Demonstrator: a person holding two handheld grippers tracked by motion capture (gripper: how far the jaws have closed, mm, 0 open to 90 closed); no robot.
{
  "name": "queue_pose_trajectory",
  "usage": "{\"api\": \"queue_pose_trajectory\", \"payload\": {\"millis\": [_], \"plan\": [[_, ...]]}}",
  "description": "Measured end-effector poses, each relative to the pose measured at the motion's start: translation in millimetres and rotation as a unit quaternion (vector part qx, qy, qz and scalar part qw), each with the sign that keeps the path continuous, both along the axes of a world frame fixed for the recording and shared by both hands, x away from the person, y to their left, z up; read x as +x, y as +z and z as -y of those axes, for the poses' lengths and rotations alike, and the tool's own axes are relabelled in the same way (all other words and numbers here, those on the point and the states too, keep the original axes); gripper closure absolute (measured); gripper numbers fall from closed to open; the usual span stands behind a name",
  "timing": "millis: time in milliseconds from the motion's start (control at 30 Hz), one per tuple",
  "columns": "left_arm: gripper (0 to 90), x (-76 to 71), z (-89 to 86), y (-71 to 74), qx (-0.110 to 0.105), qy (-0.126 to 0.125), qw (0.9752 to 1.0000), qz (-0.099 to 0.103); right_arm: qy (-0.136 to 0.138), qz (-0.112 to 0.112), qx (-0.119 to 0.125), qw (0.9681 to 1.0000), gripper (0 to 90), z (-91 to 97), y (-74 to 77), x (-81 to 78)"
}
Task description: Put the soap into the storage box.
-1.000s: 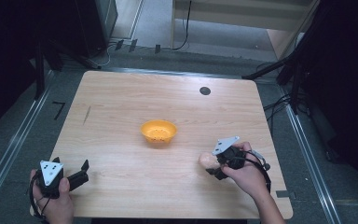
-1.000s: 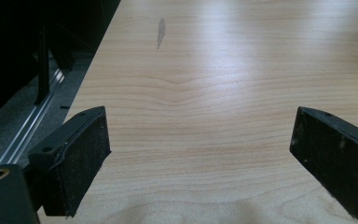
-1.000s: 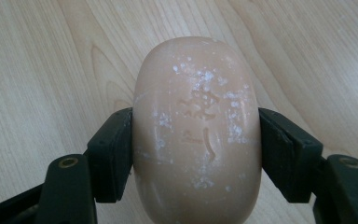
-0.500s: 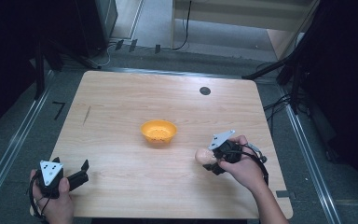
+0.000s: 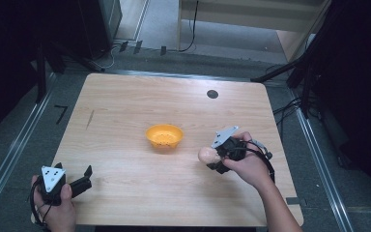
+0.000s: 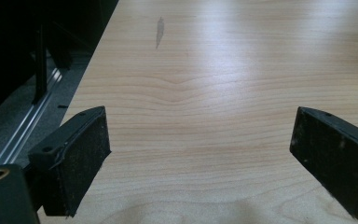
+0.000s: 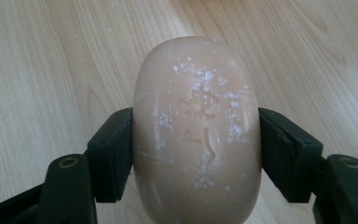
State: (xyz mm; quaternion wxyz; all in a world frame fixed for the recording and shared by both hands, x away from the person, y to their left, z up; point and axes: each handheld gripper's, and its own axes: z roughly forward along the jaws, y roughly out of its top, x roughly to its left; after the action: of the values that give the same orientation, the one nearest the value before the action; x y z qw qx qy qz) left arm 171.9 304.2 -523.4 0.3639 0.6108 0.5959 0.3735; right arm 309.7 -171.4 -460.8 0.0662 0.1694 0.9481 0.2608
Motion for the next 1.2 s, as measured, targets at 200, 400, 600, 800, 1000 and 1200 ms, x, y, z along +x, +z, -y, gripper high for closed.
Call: {"api": "queue_pose_trajectory", "payload": {"millis": [200, 400, 600, 800, 1000, 1200], "plan": [[5.1, 0.2, -0.3, 0.1, -0.001, 0.0, 1.0, -0.001, 0.012, 0.015, 0.003, 0.9998, 33.5, -7.6, 9.5, 6.8], [5.1, 0.0, -0.6, 0.2, -0.002, -0.001, 1.0, 0.0, 0.026, 0.017, 0.008, 0.9995, 33.5, -15.2, 14.6, 12.8], [5.2, 0.3, -0.4, 0.1, -0.002, -0.001, 1.0, 0.0, 0.049, 0.021, 0.001, 0.9986, 33.5, -25.1, 19.3, 18.7], [5.2, 0.0, -0.7, 0.2, -0.004, 0.0, 1.0, 0.0, 0.053, 0.02, 0.002, 0.9984, 33.5, -31.4, 21.8, 24.1], [5.1, 0.2, -0.8, 0.2, -0.004, -0.001, 1.0, -0.001, 0.064, 0.023, 0.0, 0.9977, 33.5, -39.9, 26.4, 31.4], [5.2, 0.3, -0.7, 0.2, -0.004, -0.001, 1.0, -0.001, 0.078, 0.024, 0.002, 0.9966, 33.5, -46.6, 31.3, 37.4]]}}
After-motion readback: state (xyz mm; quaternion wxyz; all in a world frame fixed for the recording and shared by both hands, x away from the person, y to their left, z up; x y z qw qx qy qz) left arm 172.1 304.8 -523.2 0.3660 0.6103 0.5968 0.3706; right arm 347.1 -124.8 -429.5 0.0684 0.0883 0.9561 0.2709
